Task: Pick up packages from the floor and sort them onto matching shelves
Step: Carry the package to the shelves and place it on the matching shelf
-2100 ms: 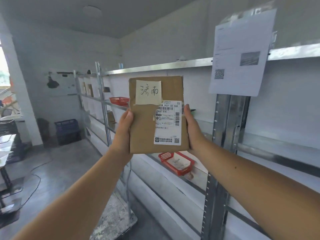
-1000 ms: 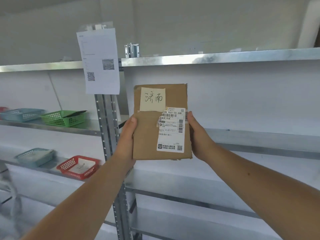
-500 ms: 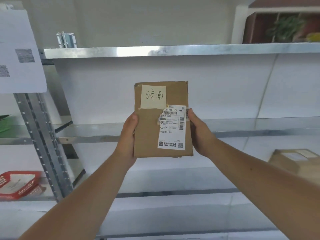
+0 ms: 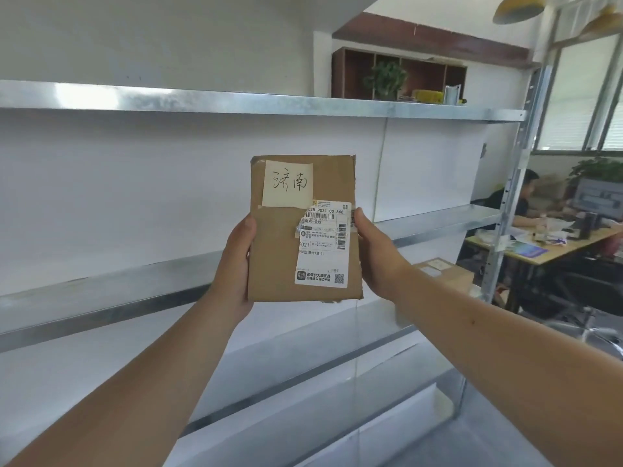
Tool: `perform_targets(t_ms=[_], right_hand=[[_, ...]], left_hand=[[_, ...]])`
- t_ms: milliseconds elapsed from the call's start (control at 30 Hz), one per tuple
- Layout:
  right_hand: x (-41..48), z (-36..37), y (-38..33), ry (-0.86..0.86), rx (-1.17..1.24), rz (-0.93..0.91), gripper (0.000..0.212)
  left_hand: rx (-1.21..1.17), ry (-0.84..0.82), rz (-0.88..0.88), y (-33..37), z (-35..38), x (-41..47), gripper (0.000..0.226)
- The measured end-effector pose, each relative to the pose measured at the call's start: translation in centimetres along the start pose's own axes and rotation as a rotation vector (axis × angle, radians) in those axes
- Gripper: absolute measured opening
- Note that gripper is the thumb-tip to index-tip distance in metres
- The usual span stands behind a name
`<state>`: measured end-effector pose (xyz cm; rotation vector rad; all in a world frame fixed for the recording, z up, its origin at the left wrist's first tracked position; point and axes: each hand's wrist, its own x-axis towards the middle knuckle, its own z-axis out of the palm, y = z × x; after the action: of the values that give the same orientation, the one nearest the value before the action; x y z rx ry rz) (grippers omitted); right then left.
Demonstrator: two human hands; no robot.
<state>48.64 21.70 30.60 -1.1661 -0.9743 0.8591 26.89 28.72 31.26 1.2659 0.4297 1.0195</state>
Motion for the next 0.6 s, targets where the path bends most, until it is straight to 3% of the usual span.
perform_targets(t_ms=[100,367,600], right_hand=[[-0.7,-1.2,-0.3,0.027,-0.004,-0.008,0.104],[-4.6,-4.8,-0.9,0.284,-0.075,0.032,0.053],[-7.9,-8.9,-0.7,0.437,-0.044,0.059,0.053]], left_hand=[[0.002,-0.071,-0.009,-0.5,0.8,1.4,0.049],[-0.045,-0.254,-0.088,-3.8,3.7,3.5,0.055],[-0.069,-0.366,-0.164,-6.3,8.3,3.2,0.054]])
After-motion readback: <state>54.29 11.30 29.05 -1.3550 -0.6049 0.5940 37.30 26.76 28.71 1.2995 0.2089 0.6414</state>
